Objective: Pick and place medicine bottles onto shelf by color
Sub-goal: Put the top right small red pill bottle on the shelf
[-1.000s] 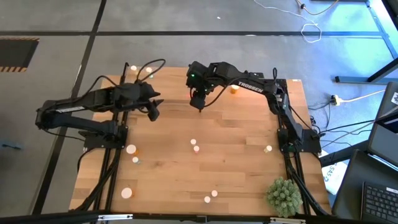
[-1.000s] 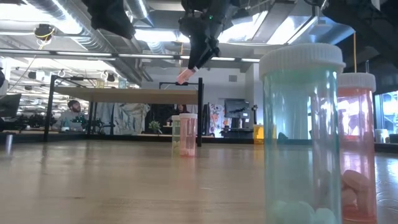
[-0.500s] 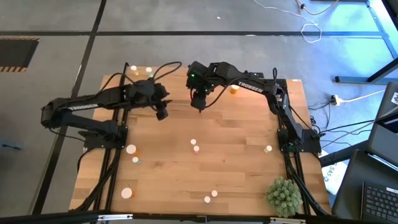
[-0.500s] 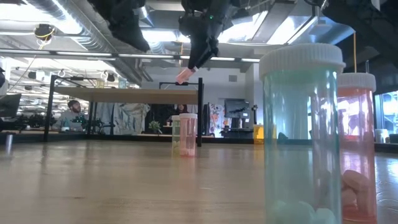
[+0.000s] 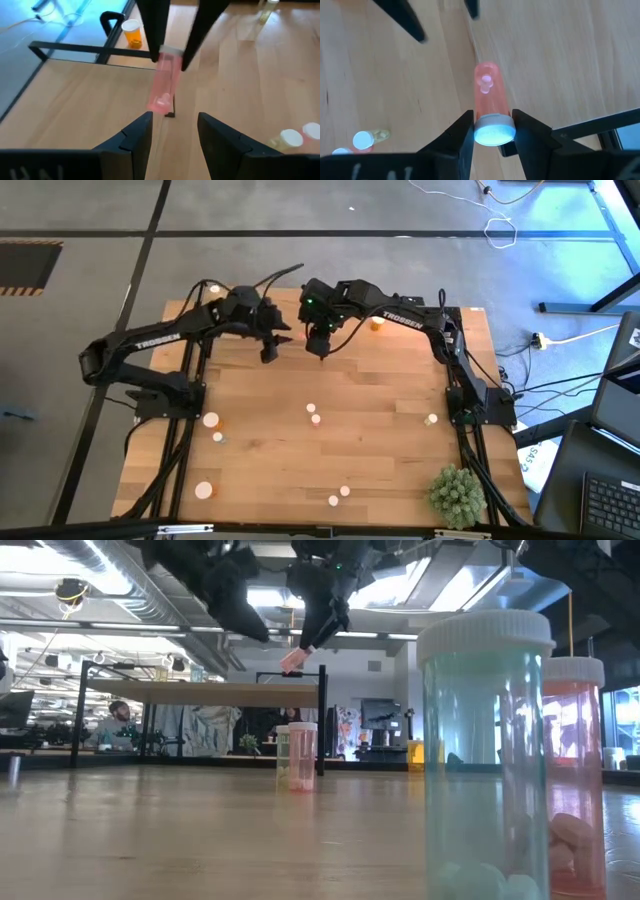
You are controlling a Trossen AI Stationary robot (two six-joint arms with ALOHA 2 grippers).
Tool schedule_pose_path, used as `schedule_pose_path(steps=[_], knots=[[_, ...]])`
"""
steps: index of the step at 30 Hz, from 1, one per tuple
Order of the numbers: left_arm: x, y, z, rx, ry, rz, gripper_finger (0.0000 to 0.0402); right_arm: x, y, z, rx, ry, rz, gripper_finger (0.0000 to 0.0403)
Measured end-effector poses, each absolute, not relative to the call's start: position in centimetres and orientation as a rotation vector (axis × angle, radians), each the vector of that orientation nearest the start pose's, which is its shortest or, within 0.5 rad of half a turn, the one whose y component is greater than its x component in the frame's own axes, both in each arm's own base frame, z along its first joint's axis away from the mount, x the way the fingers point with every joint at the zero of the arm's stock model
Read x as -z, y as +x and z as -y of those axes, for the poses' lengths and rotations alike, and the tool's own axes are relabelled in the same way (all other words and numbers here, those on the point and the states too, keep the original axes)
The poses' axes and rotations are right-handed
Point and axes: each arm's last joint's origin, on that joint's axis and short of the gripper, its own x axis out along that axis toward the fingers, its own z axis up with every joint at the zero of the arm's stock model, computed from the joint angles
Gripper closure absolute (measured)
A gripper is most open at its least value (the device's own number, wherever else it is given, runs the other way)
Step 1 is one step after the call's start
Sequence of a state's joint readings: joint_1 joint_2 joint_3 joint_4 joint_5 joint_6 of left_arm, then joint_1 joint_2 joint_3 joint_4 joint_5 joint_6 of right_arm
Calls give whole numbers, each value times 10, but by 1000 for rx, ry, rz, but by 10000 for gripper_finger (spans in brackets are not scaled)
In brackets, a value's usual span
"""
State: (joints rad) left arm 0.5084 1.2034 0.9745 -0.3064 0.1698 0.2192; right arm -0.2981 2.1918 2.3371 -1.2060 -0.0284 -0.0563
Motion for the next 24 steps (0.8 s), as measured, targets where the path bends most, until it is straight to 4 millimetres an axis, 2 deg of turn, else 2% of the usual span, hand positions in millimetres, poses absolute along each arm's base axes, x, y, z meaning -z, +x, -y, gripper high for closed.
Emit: schedule_pose_path(steps=[4,9,13,18,24], knots=[[-294,234,-135,-209,4,-543,250,-329,435,133,213,119,-1048,278],[-286,241,-148,-211,16,-530,250,-329,436,132,213,119,-1047,278],[-284,247,-153,-150,5,-479,250,-329,436,132,213,118,-1044,278],[-277,253,-157,-151,2,-479,250,-329,436,132,213,118,-1043,278],[-280,256,-159,-162,32,-448,250,-330,436,132,213,118,-1040,278]])
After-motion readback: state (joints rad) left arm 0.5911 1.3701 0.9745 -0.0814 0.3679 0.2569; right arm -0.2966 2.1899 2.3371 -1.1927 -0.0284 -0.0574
